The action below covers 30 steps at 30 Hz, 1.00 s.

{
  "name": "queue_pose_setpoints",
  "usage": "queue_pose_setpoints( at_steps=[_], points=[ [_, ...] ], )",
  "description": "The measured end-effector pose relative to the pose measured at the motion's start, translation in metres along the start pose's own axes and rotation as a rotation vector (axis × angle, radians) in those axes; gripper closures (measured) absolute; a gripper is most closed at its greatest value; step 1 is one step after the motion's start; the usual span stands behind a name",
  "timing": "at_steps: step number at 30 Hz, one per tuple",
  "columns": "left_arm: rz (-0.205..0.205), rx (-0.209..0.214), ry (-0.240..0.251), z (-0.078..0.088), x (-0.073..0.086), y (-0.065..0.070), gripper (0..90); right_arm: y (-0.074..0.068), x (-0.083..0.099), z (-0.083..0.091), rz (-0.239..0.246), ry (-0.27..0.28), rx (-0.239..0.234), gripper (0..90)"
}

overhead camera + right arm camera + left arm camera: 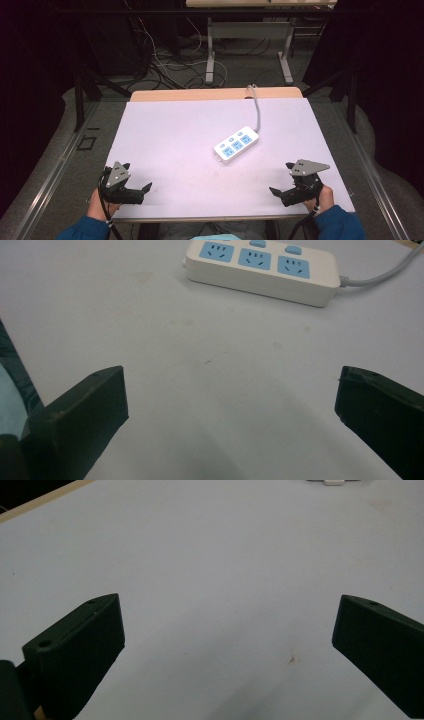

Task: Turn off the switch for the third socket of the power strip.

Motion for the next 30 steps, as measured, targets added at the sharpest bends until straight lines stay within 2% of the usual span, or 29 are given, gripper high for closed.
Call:
queue_pose_setpoints(
  at_steps=[3, 7, 10, 12, 16, 18, 21, 24, 25, 27, 30],
  points=[
    [-0.003, -0.012, 0.002, -0.002, -0.001, -0.001, 0.4, 0.001, 0.000, -0.002, 0.003, -0.011, -0.001, 0.1],
    [-0.013, -0.017, -0.022, -0.004, 0.000, 0.000, 0.3, 0.002, -0.001, -0.003, -0.005, -0.010, 0.007, 0.1],
    [-0.009, -0.012, -0.014, -0.004, 0.000, 0.000, 0.4, 0.002, -0.001, -0.003, -0.001, -0.015, -0.001, 0.2],
    [0.005, -0.007, -0.013, -0.004, 0.001, 0.000, 0.4, 0.002, -0.003, -0.004, -0.007, -0.006, 0.004, 0.3],
    [-0.006, -0.012, -0.009, -0.003, 0.000, -0.002, 0.6, 0.005, -0.009, -0.006, -0.011, -0.009, -0.012, 0.2],
    [-0.009, -0.014, -0.011, -0.004, -0.001, -0.001, 0.6, 0.006, -0.012, -0.006, -0.001, -0.002, -0.008, 0.2],
    [-0.007, -0.010, -0.016, -0.004, 0.000, 0.000, 0.6, 0.009, -0.017, -0.007, -0.020, 0.009, -0.007, 0.2],
    [-0.005, -0.008, -0.011, -0.004, 0.000, 0.000, 0.6, 0.012, -0.021, -0.008, -0.022, 0.008, -0.009, 0.2],
    [-0.014, -0.020, -0.010, -0.003, -0.001, -0.002, 0.6, 0.014, -0.022, -0.009, -0.021, 0.006, -0.001, 0.2],
    [-0.013, -0.011, -0.015, -0.004, -0.001, -0.002, 0.6, 0.013, -0.023, -0.009, -0.024, 0.006, -0.010, 0.2],
    [-0.008, -0.011, -0.011, -0.005, -0.002, -0.002, 0.7, 0.014, -0.027, -0.011, -0.008, 0.002, -0.014, 0.2]
  ],
)
Point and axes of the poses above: each handheld gripper's, and its own axes: z roughly backward along the jaws, x roughly out of its underside, y roughly to its right, the point moved 9 cm from there along -z, roughly forward along the jaws, and after that the axes turned 10 degrees about -y, right-handed, at the moved point
